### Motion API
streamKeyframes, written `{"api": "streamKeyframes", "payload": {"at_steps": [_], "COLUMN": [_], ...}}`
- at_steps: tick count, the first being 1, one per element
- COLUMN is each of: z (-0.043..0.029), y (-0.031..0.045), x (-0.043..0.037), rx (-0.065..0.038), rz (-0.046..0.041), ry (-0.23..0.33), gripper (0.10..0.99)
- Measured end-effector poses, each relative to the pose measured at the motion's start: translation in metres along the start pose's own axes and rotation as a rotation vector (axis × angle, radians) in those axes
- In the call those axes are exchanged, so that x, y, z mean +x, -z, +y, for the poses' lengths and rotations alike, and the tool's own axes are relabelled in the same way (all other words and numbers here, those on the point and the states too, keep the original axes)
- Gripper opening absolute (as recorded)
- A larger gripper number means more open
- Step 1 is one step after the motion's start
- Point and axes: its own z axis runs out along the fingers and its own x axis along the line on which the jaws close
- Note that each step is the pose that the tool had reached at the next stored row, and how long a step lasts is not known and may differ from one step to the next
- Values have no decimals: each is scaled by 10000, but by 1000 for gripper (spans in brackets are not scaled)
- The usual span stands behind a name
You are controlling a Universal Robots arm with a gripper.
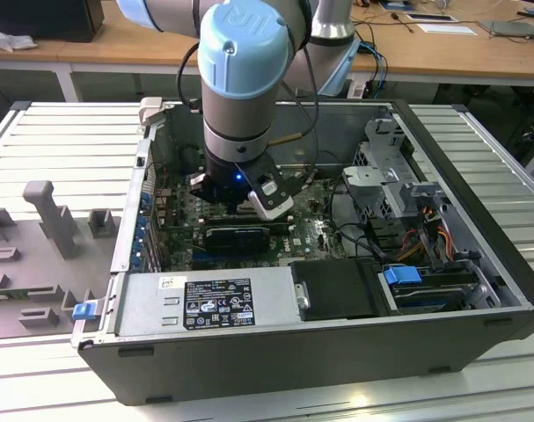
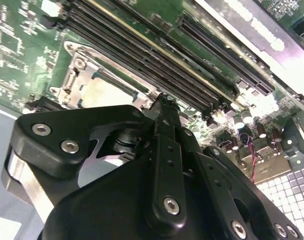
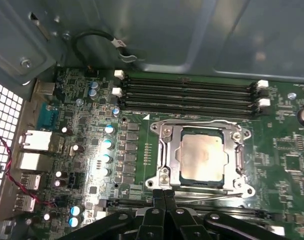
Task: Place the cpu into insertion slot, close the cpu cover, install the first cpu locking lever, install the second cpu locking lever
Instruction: 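Install the second cpu locking lever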
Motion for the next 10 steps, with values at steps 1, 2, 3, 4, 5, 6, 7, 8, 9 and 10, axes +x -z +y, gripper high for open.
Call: {"api": "streamKeyframes", "payload": {"at_steps": [1, 2, 3, 4, 5, 6, 7, 8, 9, 10], "z": [-4, -9, -14, -18, -20, -23, -25, -30, -32, -34], "y": [-14, -29, -49, -61, -68, -79, -88, -102, -111, -120], "x": [1, 3, 5, 8, 10, 12, 13, 13, 12, 12], "rx": [-4, -13, -28, -47, -75, -130, -154, -225, -267, -311], "rz": [0, 0, -1, -2, -4, -8, -11, -15, -18, -21], "ry": [1, 2, 1, 0, 2, 2, 1, 4, 4, 5], "gripper": [106, 106, 106, 106, 106, 106, 106, 106, 106, 106]}}
